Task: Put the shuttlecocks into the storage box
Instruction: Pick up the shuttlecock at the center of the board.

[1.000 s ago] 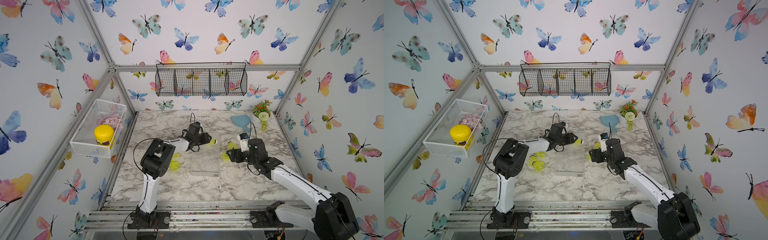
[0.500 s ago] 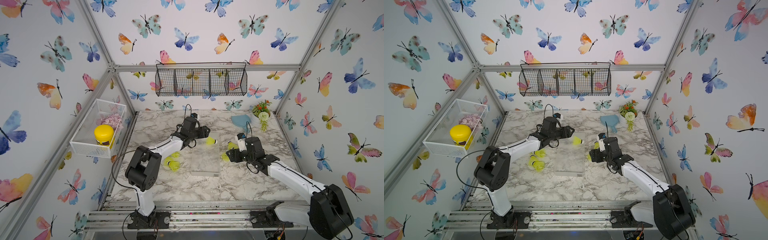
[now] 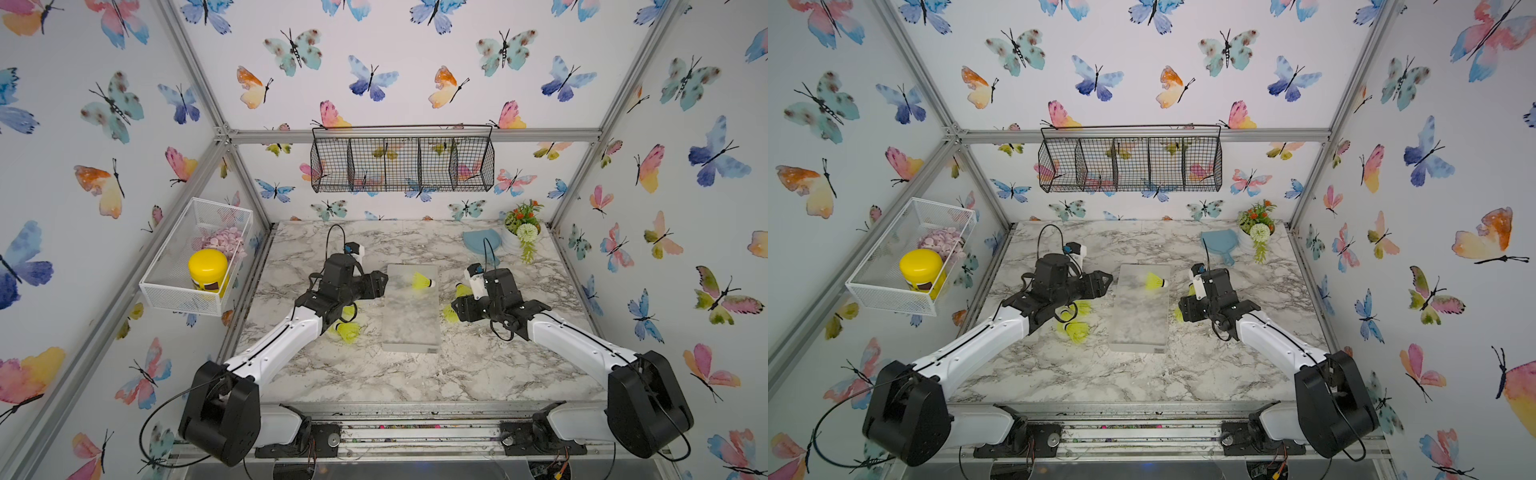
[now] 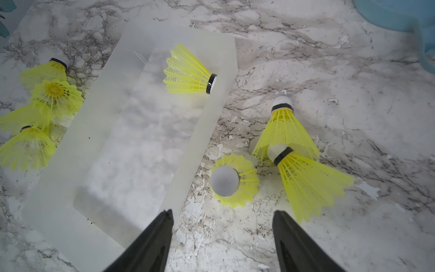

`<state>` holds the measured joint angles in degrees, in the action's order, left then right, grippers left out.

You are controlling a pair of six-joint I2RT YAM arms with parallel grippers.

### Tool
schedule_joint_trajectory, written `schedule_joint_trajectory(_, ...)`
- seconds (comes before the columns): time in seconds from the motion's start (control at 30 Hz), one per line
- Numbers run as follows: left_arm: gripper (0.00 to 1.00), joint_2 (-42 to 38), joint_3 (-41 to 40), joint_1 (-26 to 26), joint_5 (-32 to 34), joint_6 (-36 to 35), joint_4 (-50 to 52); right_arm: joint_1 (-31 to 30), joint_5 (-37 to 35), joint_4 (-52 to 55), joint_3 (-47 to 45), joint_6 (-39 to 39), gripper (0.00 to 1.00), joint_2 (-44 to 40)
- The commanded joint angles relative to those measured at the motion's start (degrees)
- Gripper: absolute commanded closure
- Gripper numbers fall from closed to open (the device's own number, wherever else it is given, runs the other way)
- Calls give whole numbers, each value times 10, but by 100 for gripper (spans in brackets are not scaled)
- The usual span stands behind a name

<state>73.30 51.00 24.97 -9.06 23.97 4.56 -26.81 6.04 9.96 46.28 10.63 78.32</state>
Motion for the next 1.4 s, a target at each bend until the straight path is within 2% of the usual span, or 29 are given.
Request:
schedule_joint_trajectory(0.0,25,-62,-26,-11,-12,-14,48,2,-13,22,21,-18,27,16)
schedule_joint_trajectory(0.17,25,-116,-47,-17,-34,-8,82,2,-9,29,33,-28,29,31)
schedule_joint_trajectory(0.33,25,-148,-66,-17,-9,-7,95,2,-3,26,45,-30,32,53)
schedule_joint_trajectory(0.83,25,-170,-77,-18,-3,-8,108,1,-16,31,93,-31,44,139)
schedule_joint_trajectory(1.37,26,-166,-88,-17,-18,7,90,1,-18,40,97,-26,65,146)
